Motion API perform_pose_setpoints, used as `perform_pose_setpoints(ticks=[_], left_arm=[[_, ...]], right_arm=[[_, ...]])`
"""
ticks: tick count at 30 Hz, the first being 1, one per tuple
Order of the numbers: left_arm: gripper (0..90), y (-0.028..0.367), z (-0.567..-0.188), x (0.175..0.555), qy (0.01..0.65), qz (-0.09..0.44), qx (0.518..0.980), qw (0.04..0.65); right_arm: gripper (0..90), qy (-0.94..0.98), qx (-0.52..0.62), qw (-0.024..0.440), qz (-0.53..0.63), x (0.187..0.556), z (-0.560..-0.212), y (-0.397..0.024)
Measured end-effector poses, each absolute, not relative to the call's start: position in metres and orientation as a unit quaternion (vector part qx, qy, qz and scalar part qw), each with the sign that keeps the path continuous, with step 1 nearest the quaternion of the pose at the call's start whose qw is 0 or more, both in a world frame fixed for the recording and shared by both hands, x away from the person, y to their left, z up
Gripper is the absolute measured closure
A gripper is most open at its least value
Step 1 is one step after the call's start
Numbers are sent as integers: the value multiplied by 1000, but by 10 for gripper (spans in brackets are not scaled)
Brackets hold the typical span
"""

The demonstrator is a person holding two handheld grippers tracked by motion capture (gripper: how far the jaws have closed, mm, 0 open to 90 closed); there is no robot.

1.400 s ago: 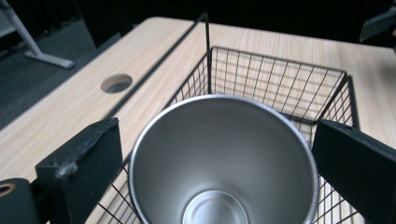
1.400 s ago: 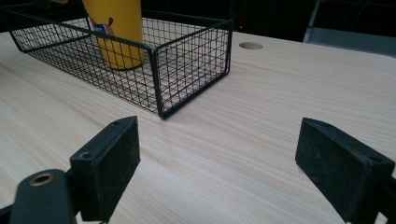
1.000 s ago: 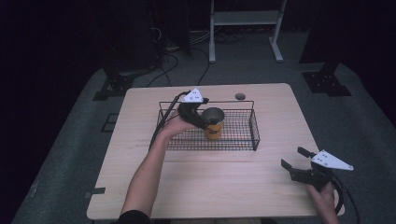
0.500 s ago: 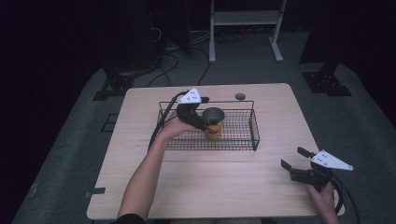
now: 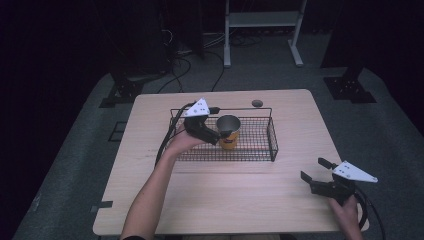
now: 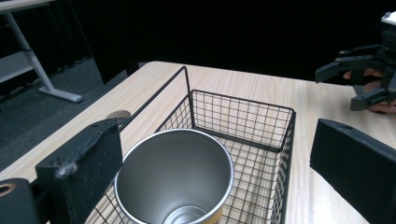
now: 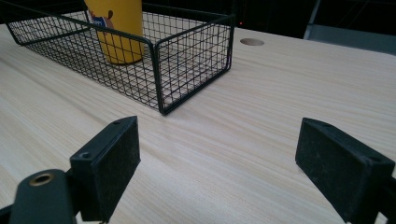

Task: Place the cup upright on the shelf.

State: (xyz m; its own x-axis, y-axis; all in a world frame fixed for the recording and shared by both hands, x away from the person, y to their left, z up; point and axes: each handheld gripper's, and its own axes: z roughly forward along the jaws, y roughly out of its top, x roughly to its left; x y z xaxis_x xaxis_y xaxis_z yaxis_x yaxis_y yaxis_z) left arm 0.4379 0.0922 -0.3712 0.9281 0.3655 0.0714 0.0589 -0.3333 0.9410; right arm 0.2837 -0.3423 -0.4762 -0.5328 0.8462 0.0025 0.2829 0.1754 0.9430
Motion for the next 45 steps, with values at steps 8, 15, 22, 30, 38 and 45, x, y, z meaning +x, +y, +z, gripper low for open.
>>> perform_pose_setpoints(ticks=[8,15,22,30,38,45], left_arm=[[18,97,-375,426,136,138,799,569],[17,103,-377,416,137,143,795,573],[17,110,-379,409,141,146,788,581],[17,115,-381,400,142,148,784,585],[17,120,-385,392,143,151,783,587],[18,124,-391,382,145,155,780,588]], right_arm=[[128,715,395,278,506,284,-476,-342],[128,715,395,278,505,284,-476,-342],[128,716,395,279,504,284,-476,-342],[128,715,395,278,504,284,-476,-342],[128,716,395,279,504,284,-476,-342],[128,716,395,279,504,284,-476,-342]])
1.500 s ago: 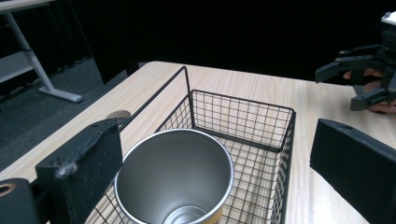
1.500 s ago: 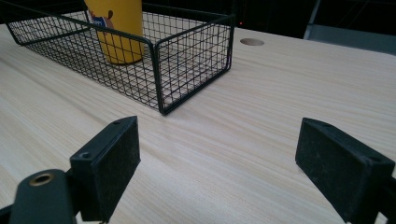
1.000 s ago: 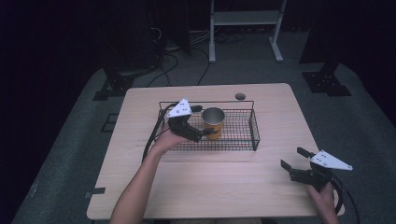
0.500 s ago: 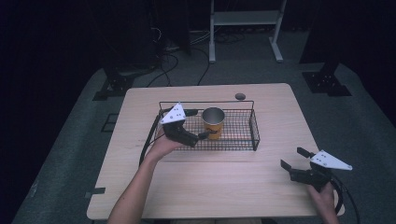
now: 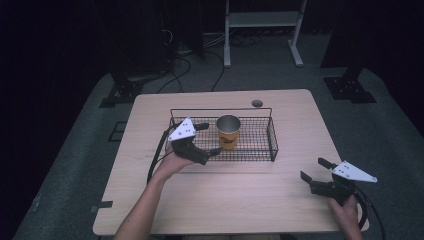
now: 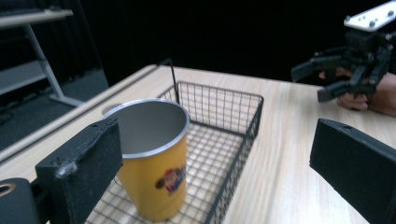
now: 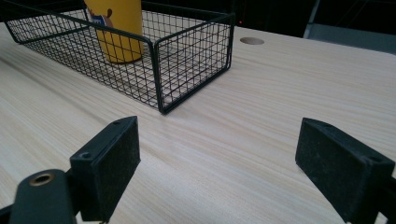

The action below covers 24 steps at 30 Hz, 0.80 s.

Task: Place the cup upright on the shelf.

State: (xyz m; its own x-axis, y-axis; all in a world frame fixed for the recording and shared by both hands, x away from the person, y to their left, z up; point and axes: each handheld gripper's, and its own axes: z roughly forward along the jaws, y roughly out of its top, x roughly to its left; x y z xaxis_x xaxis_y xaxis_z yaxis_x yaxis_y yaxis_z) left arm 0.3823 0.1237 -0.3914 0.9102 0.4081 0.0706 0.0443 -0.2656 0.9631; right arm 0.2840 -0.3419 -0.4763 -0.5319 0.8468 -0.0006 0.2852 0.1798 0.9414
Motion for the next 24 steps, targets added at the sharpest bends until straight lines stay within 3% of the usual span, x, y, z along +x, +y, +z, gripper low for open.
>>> perform_pose_setpoints(ticks=[24], left_arm=[[18,138,-404,352,149,161,771,598]], right_arm=[[128,716,396,279,503,284,-476,-342]])
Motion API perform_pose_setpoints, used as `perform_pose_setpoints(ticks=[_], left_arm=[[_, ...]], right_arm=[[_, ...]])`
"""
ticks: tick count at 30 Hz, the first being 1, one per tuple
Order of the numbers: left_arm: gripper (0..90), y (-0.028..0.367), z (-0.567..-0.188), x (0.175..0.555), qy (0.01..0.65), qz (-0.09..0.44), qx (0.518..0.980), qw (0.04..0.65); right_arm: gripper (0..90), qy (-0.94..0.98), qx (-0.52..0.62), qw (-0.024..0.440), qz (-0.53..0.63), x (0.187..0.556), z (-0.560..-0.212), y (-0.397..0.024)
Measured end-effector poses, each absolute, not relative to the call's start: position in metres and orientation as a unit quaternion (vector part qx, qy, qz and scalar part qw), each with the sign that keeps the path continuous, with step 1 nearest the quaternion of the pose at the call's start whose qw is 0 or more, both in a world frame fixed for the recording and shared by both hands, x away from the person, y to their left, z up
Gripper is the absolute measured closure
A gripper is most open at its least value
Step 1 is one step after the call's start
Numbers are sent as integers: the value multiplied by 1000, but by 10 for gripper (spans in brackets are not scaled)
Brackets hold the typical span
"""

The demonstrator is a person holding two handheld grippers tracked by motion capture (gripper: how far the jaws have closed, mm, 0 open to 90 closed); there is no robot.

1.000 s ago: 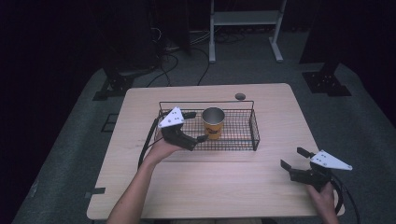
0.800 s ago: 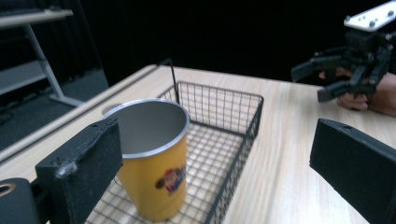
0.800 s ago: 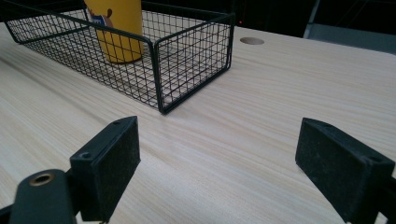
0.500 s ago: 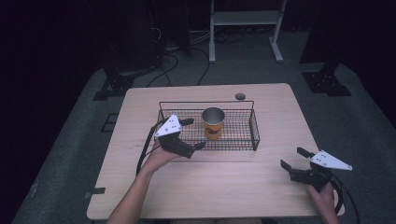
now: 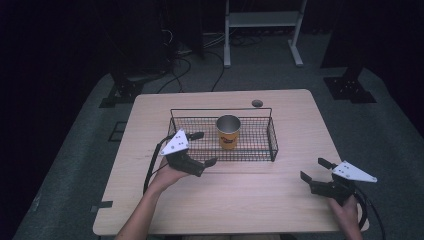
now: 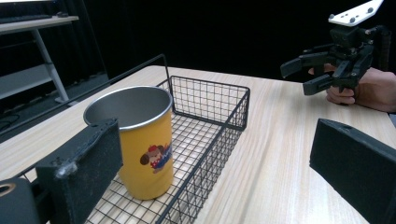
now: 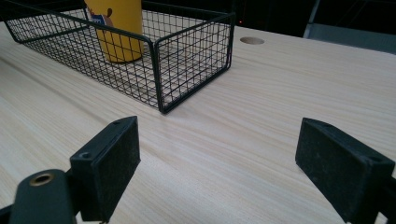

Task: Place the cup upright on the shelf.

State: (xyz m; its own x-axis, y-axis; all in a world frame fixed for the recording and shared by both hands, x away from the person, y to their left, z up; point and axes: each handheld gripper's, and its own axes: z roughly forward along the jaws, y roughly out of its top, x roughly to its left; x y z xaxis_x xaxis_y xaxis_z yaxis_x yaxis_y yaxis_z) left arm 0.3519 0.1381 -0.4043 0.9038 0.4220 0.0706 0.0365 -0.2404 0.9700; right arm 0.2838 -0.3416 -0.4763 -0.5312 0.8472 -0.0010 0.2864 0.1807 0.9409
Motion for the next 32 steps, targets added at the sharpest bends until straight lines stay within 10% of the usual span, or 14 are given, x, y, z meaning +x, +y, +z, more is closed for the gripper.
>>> perform_pose_setpoints(ticks=[32], left_arm=[[18,156,-439,309,166,148,764,606]], right_arm=[[128,715,395,279,504,284,-476,-342]])
